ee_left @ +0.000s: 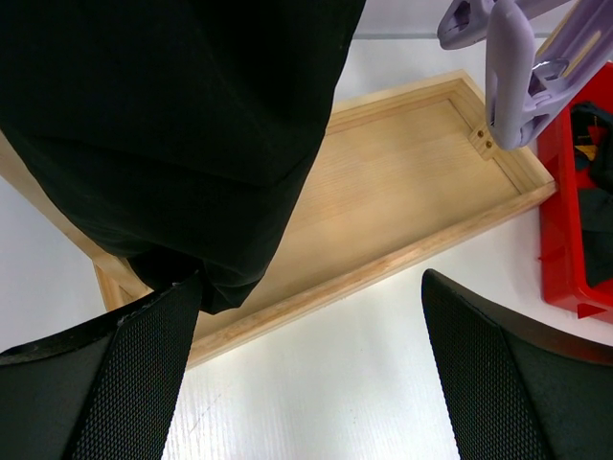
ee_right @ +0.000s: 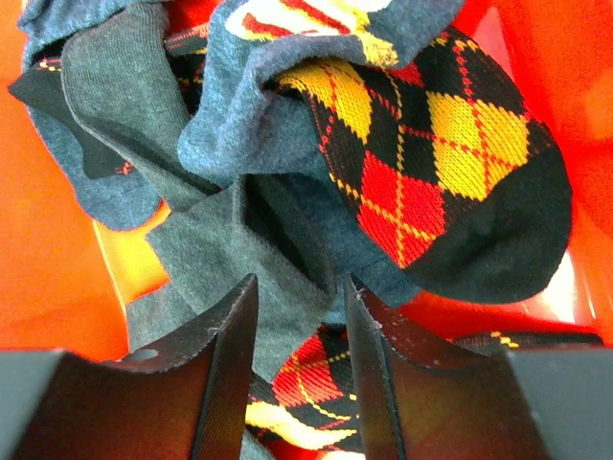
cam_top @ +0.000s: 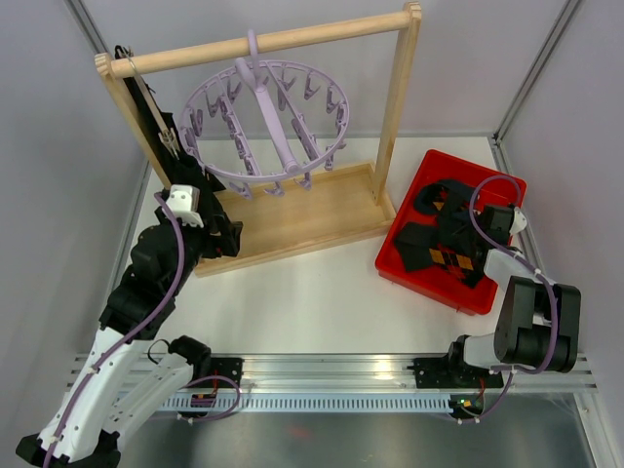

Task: Clip the socks to the hanger
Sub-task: Pick up the sock from the bin.

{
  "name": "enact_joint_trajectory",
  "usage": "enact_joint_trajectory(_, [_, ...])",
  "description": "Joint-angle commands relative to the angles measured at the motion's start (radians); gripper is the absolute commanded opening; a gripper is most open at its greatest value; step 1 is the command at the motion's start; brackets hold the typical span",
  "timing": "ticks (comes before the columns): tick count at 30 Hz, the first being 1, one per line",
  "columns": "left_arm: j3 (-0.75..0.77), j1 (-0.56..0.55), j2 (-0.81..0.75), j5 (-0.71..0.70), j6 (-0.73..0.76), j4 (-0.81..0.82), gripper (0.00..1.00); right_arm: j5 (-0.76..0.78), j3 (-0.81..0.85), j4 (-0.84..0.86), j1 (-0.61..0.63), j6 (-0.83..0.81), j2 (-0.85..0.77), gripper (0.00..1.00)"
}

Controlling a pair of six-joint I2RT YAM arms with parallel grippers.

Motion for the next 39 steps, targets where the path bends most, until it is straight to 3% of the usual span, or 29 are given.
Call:
enact_joint_trajectory(1, [0.015, 0.006, 0.010, 0.005, -0.029, 0.007, 1.00, 0.008, -0.010, 0.077, -0.004, 0.017, 0.016, 0.47])
enact_joint_trajectory(5, [0.015, 0.005, 0.013, 0.005, -0.029, 0.007, 1.00, 0.006, -0.015, 0.097, -0.004, 0.014, 0.026, 0.46])
enact_joint_trajectory(15, [0.015, 0.006, 0.016, 0.004, -0.029, 0.006, 1.00, 0.005, -0.039, 0.130, -0.001, -0.003, -0.046, 0.13])
enact_joint_trajectory(21, [0.016, 0.005, 0.017, 0.005, -0.029, 0.007, 1.00, -0.036, -0.027, 0.107, 0.011, -0.040, -0.191, 0.07])
enact_joint_trajectory(29, [0.019, 0.006, 0.022, 0.010, -0.031, 0.009, 1.00, -0.314, 0.088, 0.126, 0.028, -0.113, -0.396, 0.06])
enact_joint_trajectory(39, [0.031, 0.005, 0.031, 0.028, -0.037, 0.014, 1.00, -0.719, 0.261, 0.179, 0.060, -0.145, -0.471, 0.02])
